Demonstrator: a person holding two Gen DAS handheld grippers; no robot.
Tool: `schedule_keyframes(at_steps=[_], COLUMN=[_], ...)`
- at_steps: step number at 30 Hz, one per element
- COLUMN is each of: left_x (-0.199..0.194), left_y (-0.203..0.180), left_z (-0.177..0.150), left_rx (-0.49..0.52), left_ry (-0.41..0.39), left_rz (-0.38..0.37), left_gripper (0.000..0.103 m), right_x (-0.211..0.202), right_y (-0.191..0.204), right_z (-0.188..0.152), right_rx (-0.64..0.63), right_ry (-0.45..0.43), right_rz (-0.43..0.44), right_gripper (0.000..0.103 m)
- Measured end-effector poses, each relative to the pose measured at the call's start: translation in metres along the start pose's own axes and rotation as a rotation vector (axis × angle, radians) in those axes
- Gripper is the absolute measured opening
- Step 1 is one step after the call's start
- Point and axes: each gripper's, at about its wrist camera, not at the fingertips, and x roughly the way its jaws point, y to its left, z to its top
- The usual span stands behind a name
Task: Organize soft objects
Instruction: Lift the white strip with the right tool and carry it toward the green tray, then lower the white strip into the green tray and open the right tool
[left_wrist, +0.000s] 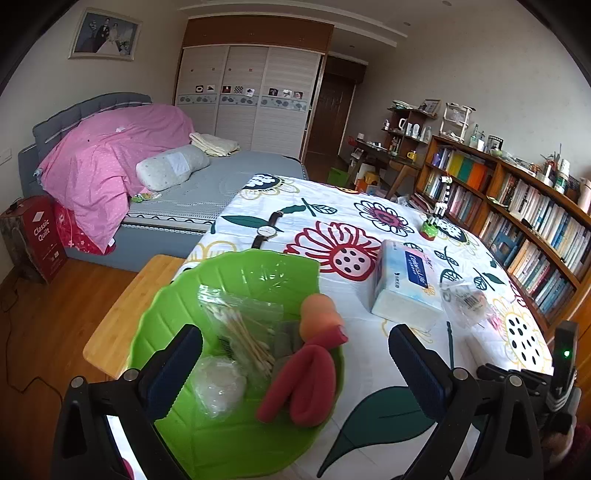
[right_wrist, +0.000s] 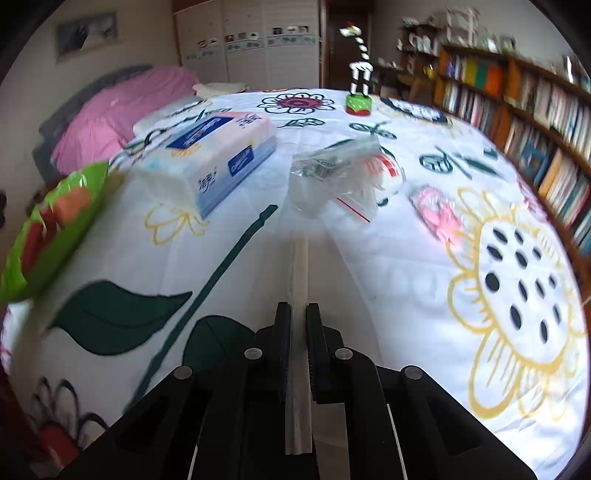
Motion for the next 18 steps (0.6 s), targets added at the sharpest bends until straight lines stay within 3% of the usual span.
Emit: schedule_keyframes(at_steps=[3,8,18], left_x=[-0.001,-0.002,-0.007], left_y=[0.006,0.011,0.031], left_z=[0.000,0.001,0.000], left_rx=[-0.011,-0.010,-0.020], left_ry=[-0.004,-0.011,-0.018], left_rz=[0.004,0.011,0.052], left_gripper=[0.103,0.103,0.103], right_x=[-0.007,-0.025,-0.038], right_y=[-0.015,-0.012,0.073], right_z=[0.004,0.013,0.043], right_rx=[0.121,0.178,0.005], right_ry=[0.009,-0.021,-0.067], right_rz=[0.130,0.283,0.427], right_gripper=[0.007,0.007,0.008])
